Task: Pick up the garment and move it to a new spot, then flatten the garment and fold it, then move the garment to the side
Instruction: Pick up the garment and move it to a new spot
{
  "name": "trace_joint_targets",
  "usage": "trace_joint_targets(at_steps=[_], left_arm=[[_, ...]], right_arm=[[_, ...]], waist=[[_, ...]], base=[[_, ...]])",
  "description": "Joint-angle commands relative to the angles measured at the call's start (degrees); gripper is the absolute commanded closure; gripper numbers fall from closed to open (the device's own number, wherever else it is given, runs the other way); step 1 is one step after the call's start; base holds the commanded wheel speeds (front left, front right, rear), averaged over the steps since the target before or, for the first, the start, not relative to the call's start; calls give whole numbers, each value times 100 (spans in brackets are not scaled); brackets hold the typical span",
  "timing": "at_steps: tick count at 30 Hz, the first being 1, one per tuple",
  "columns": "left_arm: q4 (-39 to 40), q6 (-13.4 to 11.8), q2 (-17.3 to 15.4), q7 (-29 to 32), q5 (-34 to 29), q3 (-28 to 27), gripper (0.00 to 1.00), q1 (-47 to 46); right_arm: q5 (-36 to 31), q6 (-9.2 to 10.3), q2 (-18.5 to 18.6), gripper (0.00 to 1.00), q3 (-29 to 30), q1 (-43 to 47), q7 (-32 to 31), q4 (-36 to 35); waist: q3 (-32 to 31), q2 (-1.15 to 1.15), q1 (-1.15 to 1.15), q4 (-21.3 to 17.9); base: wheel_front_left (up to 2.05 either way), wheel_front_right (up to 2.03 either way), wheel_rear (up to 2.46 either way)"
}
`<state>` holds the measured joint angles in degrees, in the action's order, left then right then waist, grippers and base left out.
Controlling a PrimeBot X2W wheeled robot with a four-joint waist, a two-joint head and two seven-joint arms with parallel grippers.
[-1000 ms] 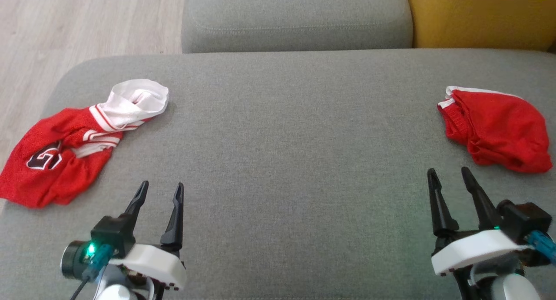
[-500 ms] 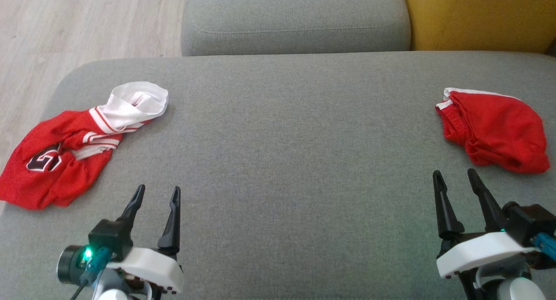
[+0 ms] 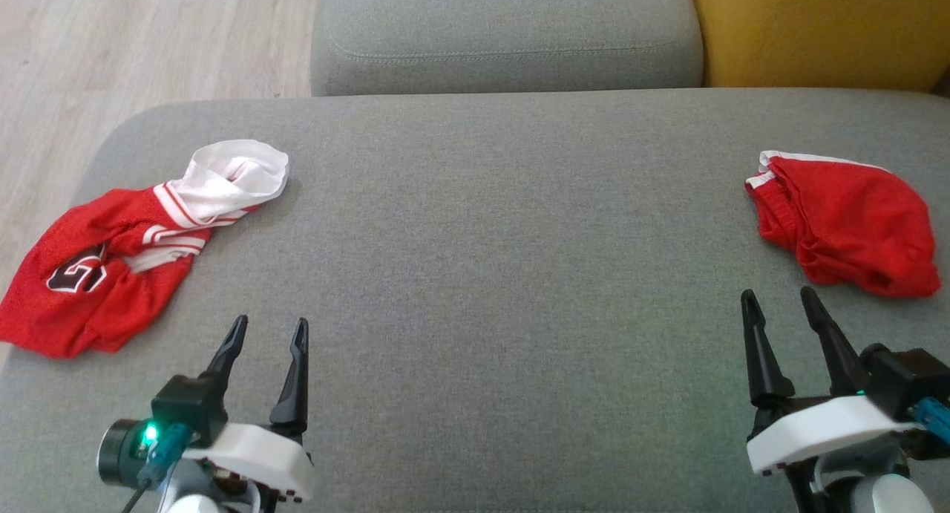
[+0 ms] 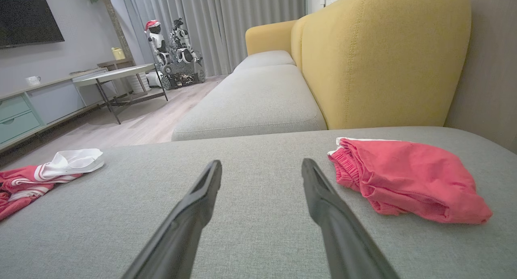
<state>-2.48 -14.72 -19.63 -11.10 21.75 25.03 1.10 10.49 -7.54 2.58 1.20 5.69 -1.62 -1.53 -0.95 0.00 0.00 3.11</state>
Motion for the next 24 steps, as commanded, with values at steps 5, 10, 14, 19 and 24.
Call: trace_joint_targets(at_steps=[5, 10, 14, 19, 24], left_arm=[[168, -66, -149, -1, -13, -215, 0, -267], [160, -76, -143, -5, 1, -199, 0, -284], [147, -83, -136, -16, 14, -203, 0, -314], [128, -102, -107, -65, 47, -251, 0, -418], [107, -132, -70, -129, 88, -325, 0, -522]], right_arm=[[-15, 5, 30, 0, -106, -119, -20, -225], [-18, 5, 30, 0, -92, -102, -28, -225], [-32, 5, 30, 0, -90, -85, -25, -262], [-34, 5, 30, 0, -96, -82, -35, -373], [0, 5, 30, 0, -141, -74, -47, -478]], waist=[[-13, 0, 0, 14], [-27, 0, 0, 56], [-29, 0, 0, 149], [-26, 0, 0, 466], [-49, 0, 0, 933]], base=[[0, 0, 0], [0, 0, 0], [0, 0, 0], [0, 0, 0], [0, 0, 0]])
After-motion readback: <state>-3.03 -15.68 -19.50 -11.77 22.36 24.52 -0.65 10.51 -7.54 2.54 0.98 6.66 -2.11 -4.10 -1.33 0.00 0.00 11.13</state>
